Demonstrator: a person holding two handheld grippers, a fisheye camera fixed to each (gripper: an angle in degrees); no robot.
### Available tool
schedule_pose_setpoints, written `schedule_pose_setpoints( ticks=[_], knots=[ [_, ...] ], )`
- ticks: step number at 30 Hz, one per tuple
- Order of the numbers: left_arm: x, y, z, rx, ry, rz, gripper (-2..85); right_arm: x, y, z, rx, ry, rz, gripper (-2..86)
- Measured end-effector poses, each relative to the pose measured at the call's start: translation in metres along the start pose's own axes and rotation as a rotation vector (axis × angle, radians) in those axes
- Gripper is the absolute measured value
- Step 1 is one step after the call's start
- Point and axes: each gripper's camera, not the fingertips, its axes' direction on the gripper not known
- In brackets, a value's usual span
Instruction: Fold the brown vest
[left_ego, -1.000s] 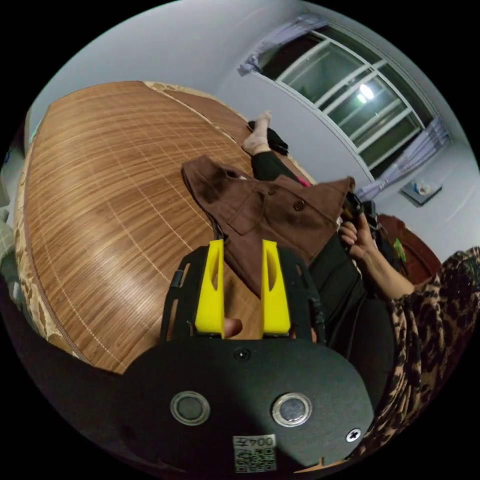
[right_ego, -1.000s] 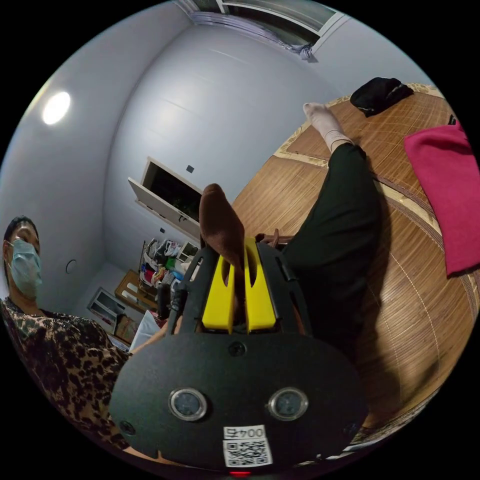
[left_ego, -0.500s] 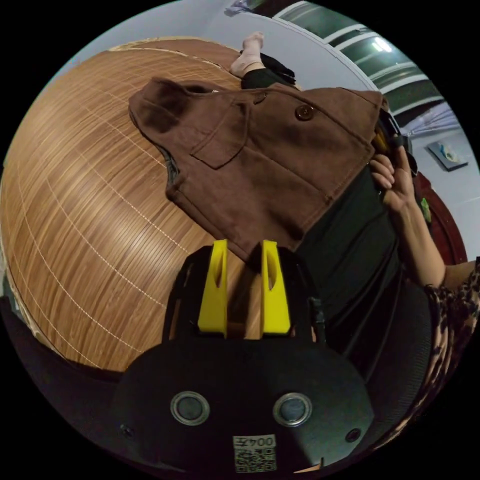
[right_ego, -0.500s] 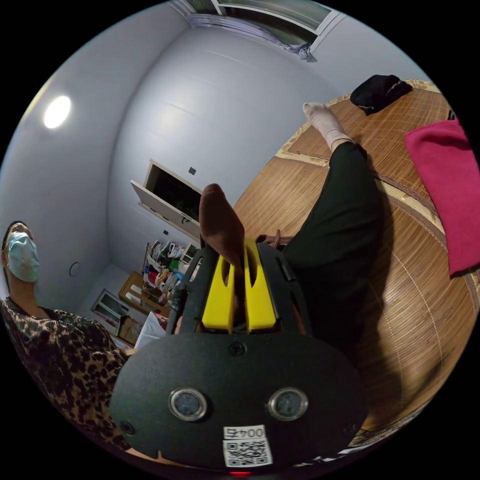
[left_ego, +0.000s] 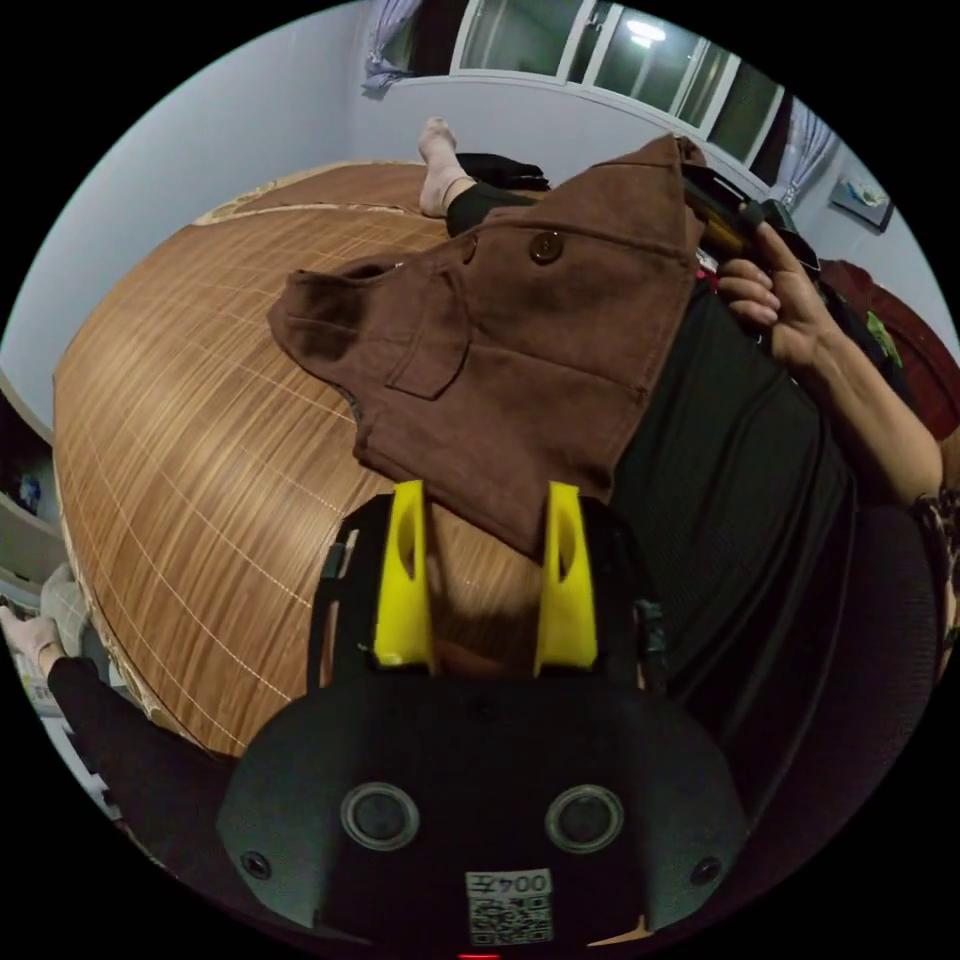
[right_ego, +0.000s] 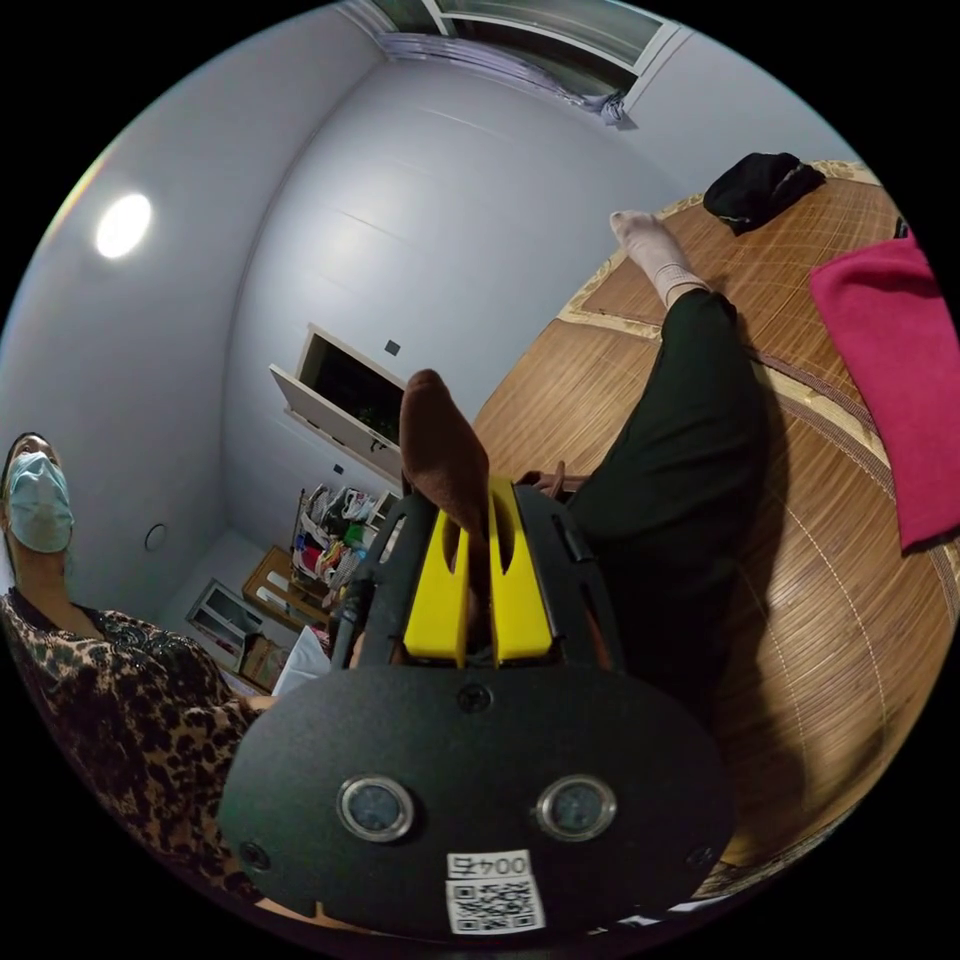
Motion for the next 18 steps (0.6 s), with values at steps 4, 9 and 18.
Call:
schedule_pose_setpoints(
  ticks=[4, 9, 18],
  knots=[
    [0.016, -0.001, 0.012, -0.043, -0.048, 0.114, 20.1, -0.001, -0.004, -0.004, -0.008, -0.004, -0.001, 2.2],
    [0.032, -0.001, 0.017, -0.025, -0.172, 0.193, 17.2, -0.006, -0.007, -0.009, -0.007, 0.008, -0.013, 2.3],
    [-0.015, 0.005, -0.02, 0.078, -0.009, -0.011, 2.7, -0.019, -0.014, -0.015, -0.013, 0.028, -0.019, 2.1]
  ],
)
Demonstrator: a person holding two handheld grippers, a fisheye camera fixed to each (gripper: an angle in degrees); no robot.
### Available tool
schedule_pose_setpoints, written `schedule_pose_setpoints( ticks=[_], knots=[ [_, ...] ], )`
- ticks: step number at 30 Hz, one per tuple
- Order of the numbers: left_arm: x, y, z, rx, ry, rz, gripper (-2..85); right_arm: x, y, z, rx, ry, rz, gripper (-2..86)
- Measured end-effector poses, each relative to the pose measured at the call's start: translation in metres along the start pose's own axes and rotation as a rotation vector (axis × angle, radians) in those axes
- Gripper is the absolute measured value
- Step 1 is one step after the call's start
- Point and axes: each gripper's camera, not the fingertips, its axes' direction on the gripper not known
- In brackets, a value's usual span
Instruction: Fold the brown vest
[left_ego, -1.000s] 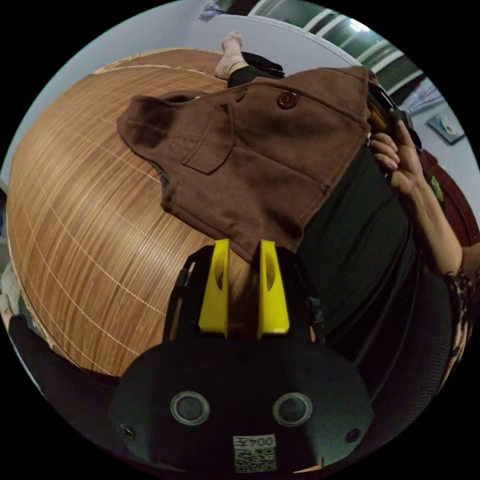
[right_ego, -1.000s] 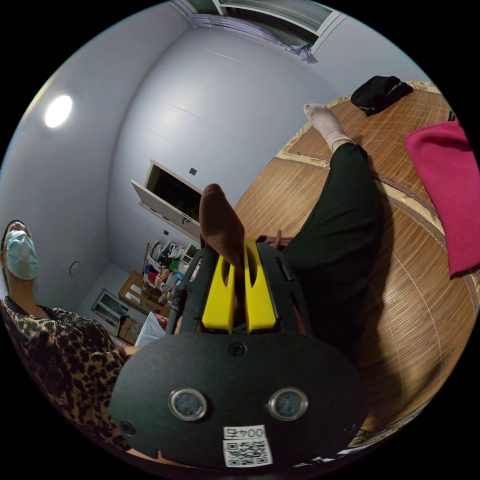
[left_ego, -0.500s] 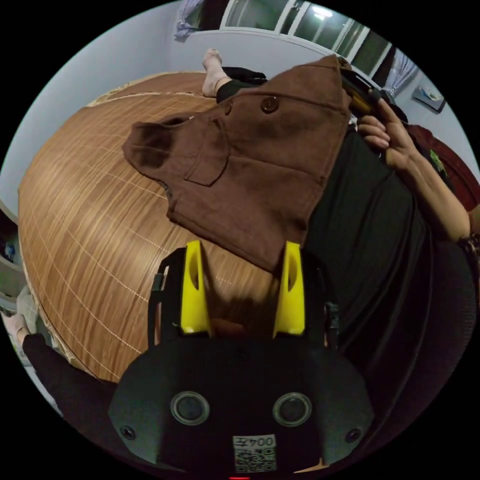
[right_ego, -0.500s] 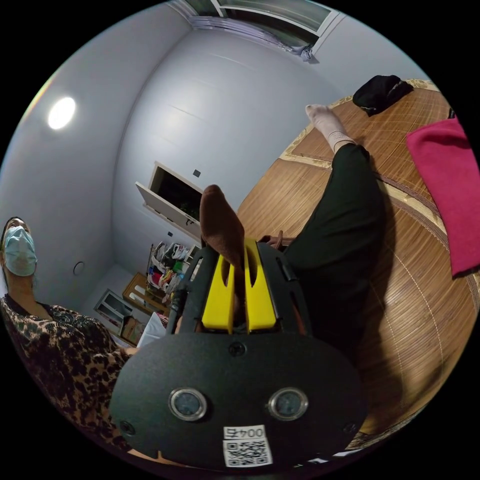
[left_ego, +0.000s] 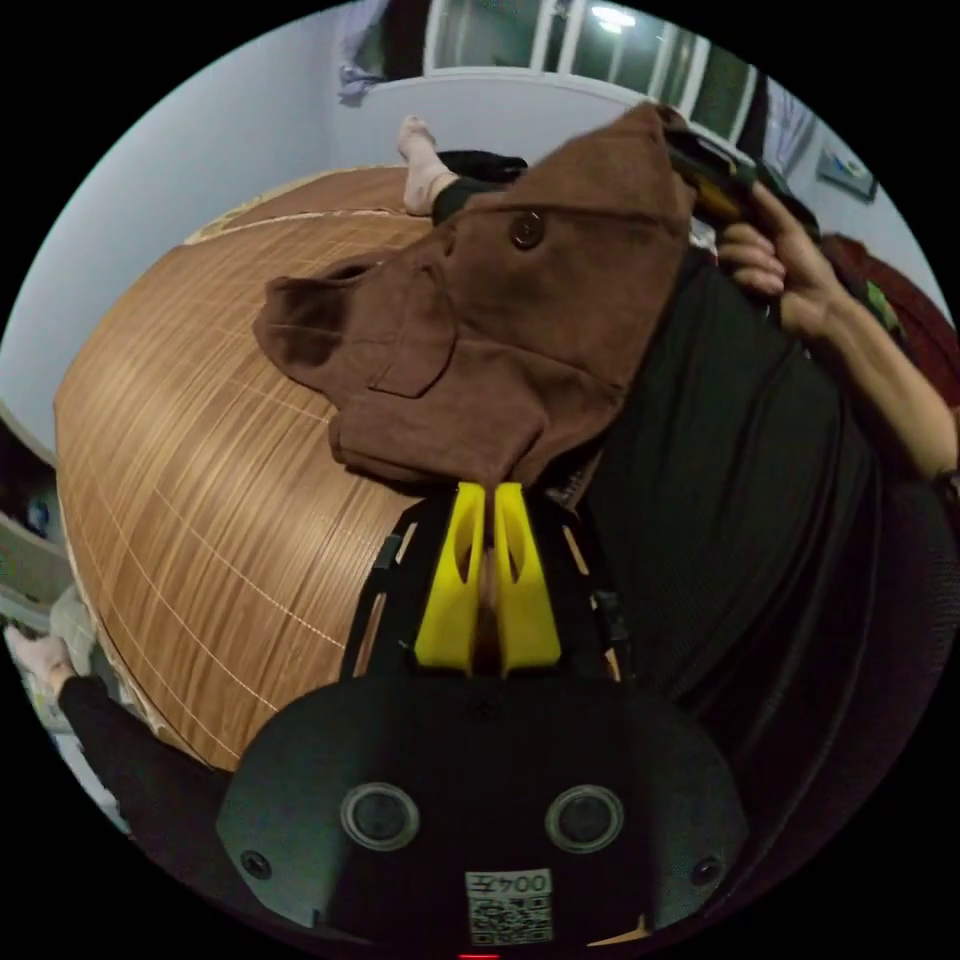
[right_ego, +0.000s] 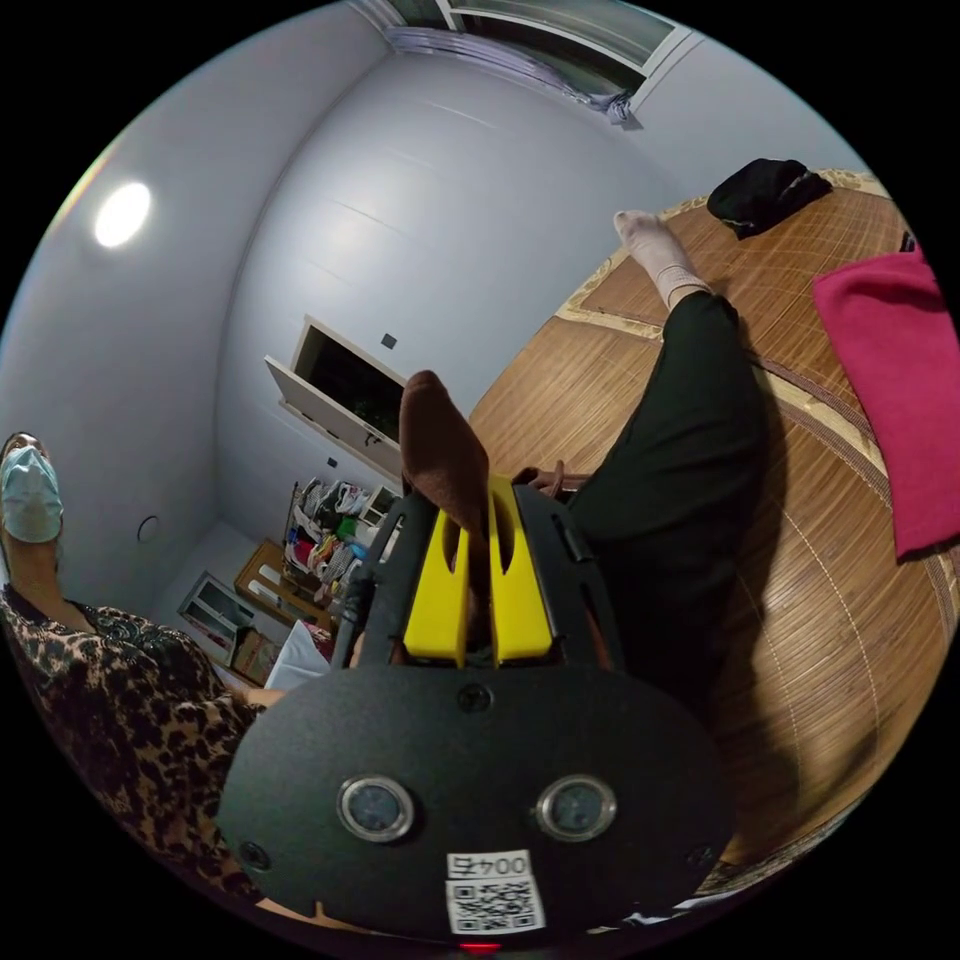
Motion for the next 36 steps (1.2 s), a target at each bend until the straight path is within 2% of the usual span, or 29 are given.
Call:
schedule_pose_setpoints(
  ticks=[3, 7, 10, 13, 16, 18, 23, 27, 36],
  knots=[
    [-0.036, 0.009, -0.035, 0.147, 0.09, -0.17, 2.3, -0.008, -0.004, 0.001, -0.013, 0.016, -0.015, 2.0],
    [-0.092, 0.032, -0.099, 0.446, 0.28, -0.408, 1.9, -0.035, -0.017, 0.008, -0.076, 0.044, -0.098, 1.7],
    [-0.113, 0.043, -0.15, 0.607, 0.276, -0.416, 1.9, -0.071, -0.031, 0.017, -0.132, 0.009, -0.224, 1.7],
    [-0.124, 0.048, -0.188, 0.663, 0.22, -0.393, 2.2, -0.113, -0.046, 0.027, -0.189, 0.017, -0.374, 1.7],
    [-0.137, 0.043, -0.191, 0.553, 0.203, -0.406, 2.7, -0.138, -0.061, 0.028, -0.196, 0.101, -0.445, 1.5],
    [-0.143, 0.041, -0.178, 0.487, 0.271, -0.428, 3.2, -0.139, -0.07, 0.021, -0.164, 0.17, -0.422, 1.4],
    [-0.142, 0.042, -0.13, 0.38, 0.345, -0.459, 5.1, -0.103, -0.085, -0.017, -0.061, 0.285, -0.207, 1.3],
    [-0.138, 0.032, -0.105, 0.26, 0.408, -0.451, 7.3, -0.088, -0.083, -0.033, -0.053, 0.308, -0.143, 1.3],
    [-0.14, -0.034, -0.093, 0.156, 0.237, -0.264, 13.1, -0.08, -0.09, -0.05, -0.044, 0.25, -0.076, 2.6]
  ],
)
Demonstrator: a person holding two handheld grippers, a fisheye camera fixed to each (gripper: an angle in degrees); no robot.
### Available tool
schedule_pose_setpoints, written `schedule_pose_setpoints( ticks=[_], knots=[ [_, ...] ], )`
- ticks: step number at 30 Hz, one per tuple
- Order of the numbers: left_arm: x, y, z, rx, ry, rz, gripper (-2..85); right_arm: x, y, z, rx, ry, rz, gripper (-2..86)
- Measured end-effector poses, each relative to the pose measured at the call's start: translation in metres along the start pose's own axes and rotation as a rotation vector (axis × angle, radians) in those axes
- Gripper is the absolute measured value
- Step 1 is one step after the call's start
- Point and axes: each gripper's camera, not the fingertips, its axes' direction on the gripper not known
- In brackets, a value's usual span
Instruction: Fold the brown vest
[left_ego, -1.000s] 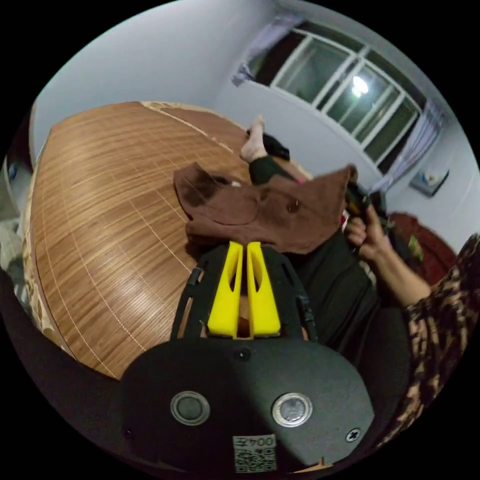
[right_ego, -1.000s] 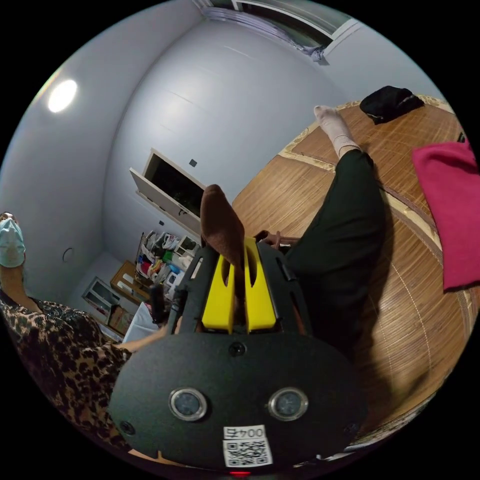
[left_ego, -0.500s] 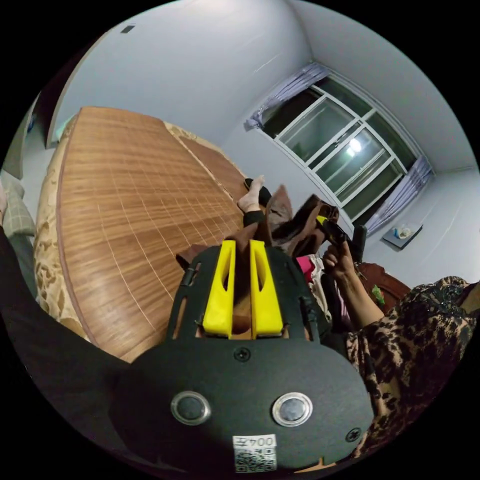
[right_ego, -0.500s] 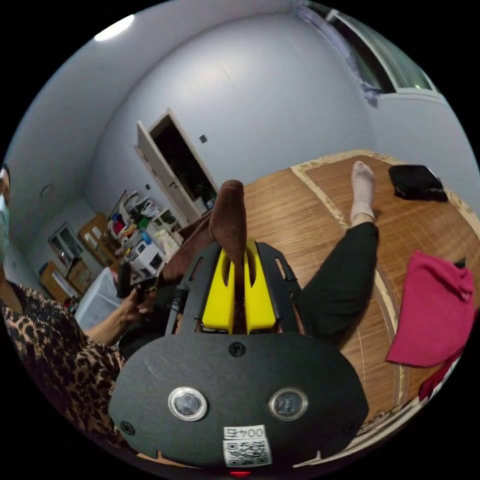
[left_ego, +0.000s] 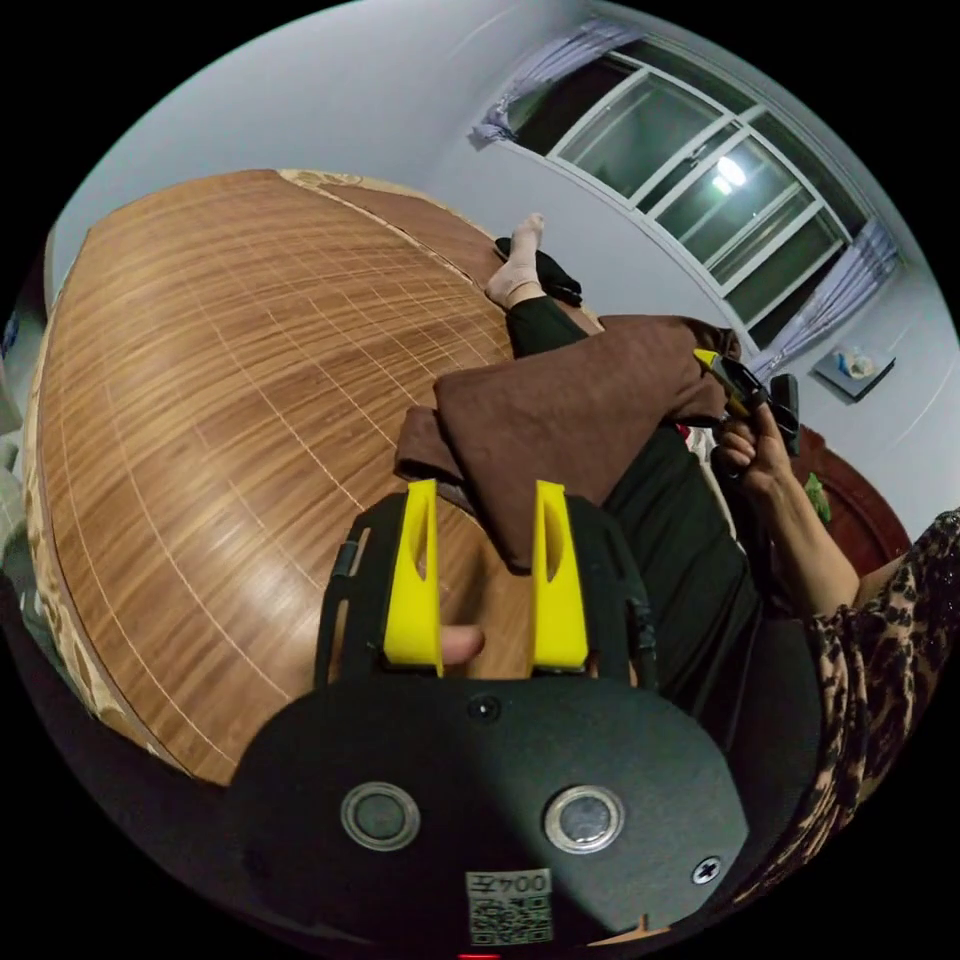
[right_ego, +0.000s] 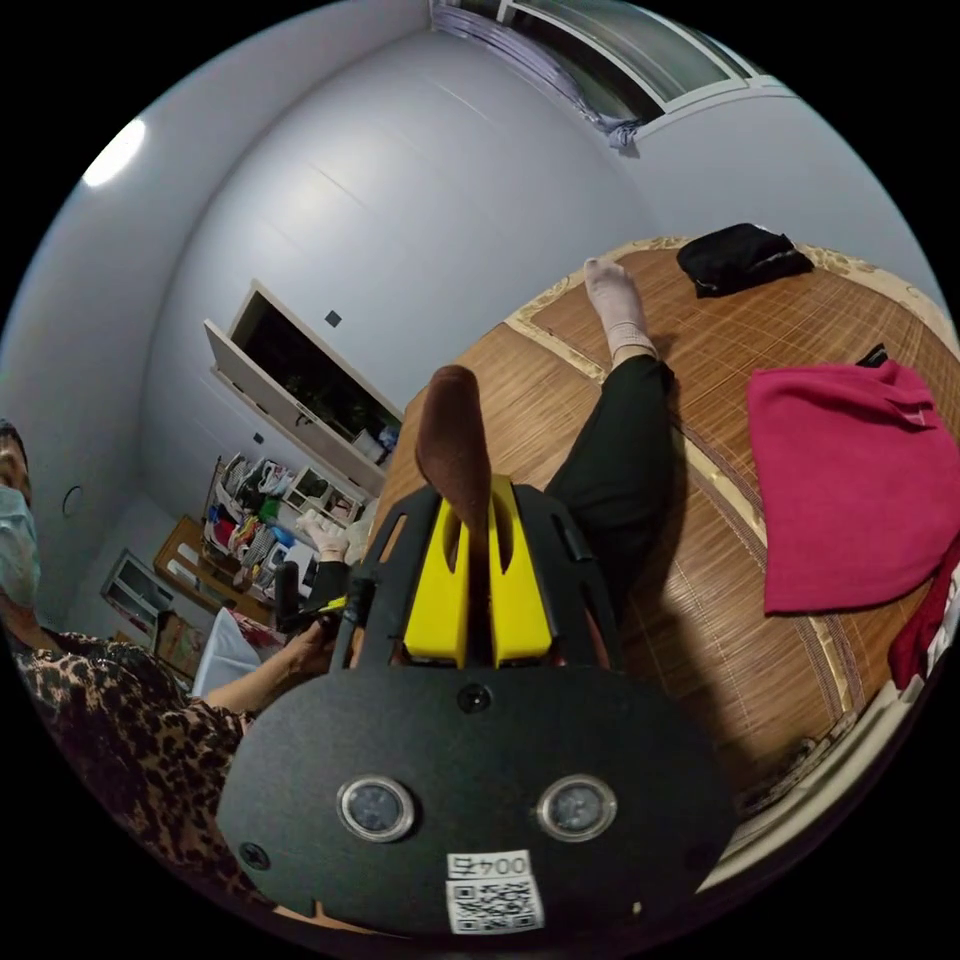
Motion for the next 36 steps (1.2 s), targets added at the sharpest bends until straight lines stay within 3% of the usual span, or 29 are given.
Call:
schedule_pose_setpoints(
  ticks=[10, 18, 22, 27, 31, 36],
  knots=[
    [-0.024, -0.072, 0.04, -0.142, 0.182, 0.015, 15.3, 0.01, -0.034, -0.022, 0.001, -0.062, 0.086, 8.4],
    [-0.024, -0.075, 0.02, -0.088, 0.311, -0.025, 4.8, 0.015, -0.07, -0.022, -0.08, -0.108, 0.14, 10.0],
    [-0.012, -0.07, -0.011, -0.029, 0.291, -0.023, 2.6, 0.009, -0.089, -0.009, -0.17, -0.142, 0.148, 8.3],
    [0.008, -0.069, -0.08, 0.116, 0.267, 0.021, 1.7, -0.028, -0.11, -0.012, -0.172, -0.129, 0.033, 1.5],
    [0.027, -0.062, -0.182, 0.353, 0.234, 0.08, 1.3, -0.093, -0.124, -0.039, -0.034, -0.112, -0.168, 0.1],
    [0.064, -0.027, -0.317, 0.664, 0.202, 0.195, 1.2, -0.17, -0.124, -0.069, 0.072, -0.23, -0.426, -0.3]
  ],
)
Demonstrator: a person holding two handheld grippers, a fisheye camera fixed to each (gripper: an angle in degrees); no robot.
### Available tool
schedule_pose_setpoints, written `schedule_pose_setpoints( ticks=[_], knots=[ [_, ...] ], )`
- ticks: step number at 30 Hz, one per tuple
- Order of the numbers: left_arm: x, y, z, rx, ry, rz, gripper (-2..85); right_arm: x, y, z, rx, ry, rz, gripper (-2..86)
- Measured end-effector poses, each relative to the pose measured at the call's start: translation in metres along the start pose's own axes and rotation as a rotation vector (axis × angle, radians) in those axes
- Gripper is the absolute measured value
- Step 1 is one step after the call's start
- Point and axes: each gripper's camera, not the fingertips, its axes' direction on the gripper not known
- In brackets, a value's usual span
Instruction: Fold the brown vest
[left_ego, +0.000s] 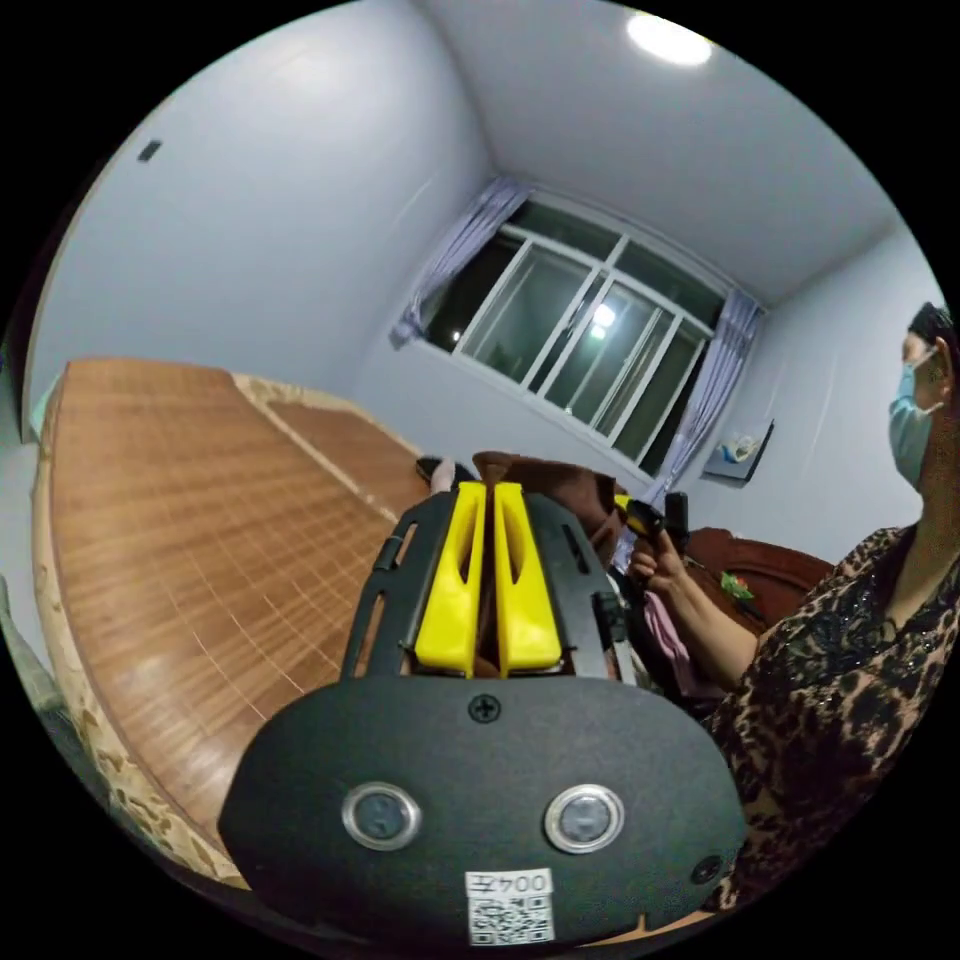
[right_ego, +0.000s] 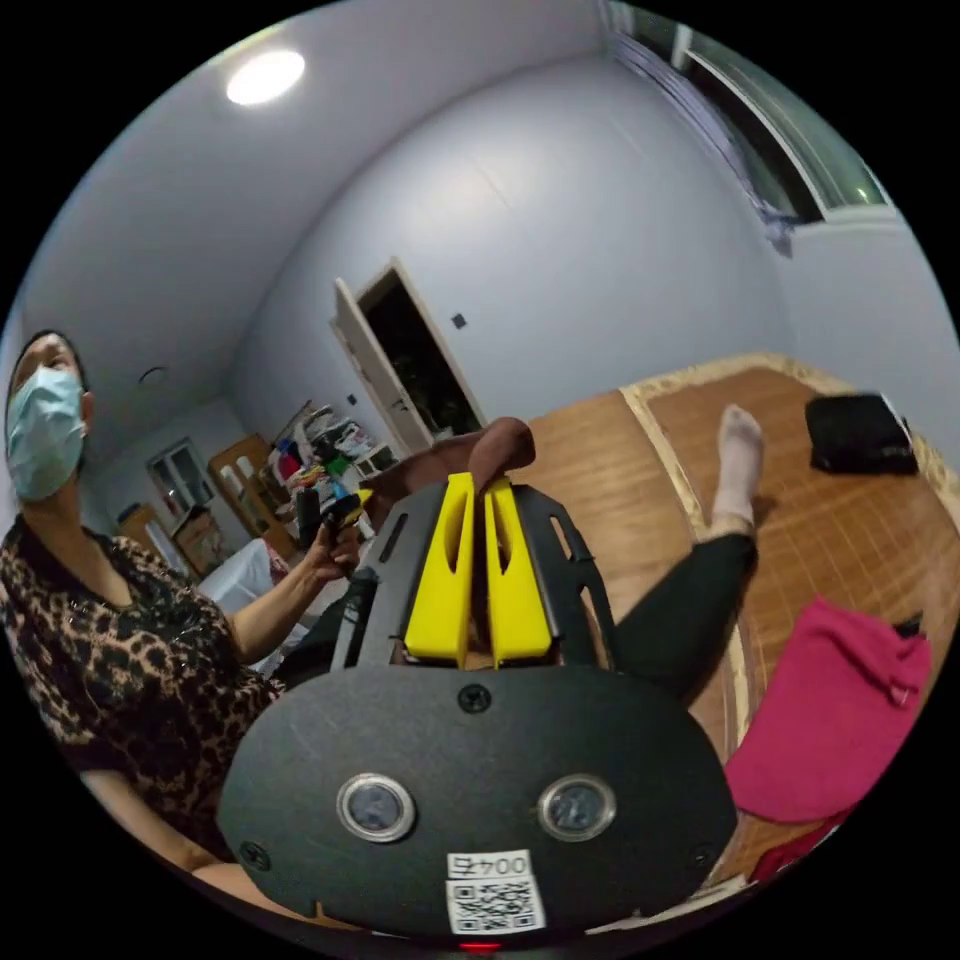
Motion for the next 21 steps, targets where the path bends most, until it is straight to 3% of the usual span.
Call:
schedule_pose_setpoints(
  ticks=[5, 10, 16, 21],
  knots=[
    [0.085, -0.039, -0.112, 0.203, 0.162, 0.155, 1.1, -0.066, -0.03, -0.008, 0.054, -0.262, -0.161, -0.4],
    [0.117, -0.05, -0.156, 0.163, 0.059, 0.184, 1.1, -0.091, -0.052, 0.008, 0.062, -0.38, -0.181, -0.4],
    [0.048, -0.039, -0.129, -0.042, -0.142, -0.039, 1.5, -0.051, -0.066, 0.098, -0.067, -0.252, -0.003, -0.4],
    [0.01, -0.067, -0.113, -0.002, -0.177, -0.022, 1.7, -0.031, -0.107, 0.173, -0.124, -0.147, -0.013, -0.3]
  ],
)
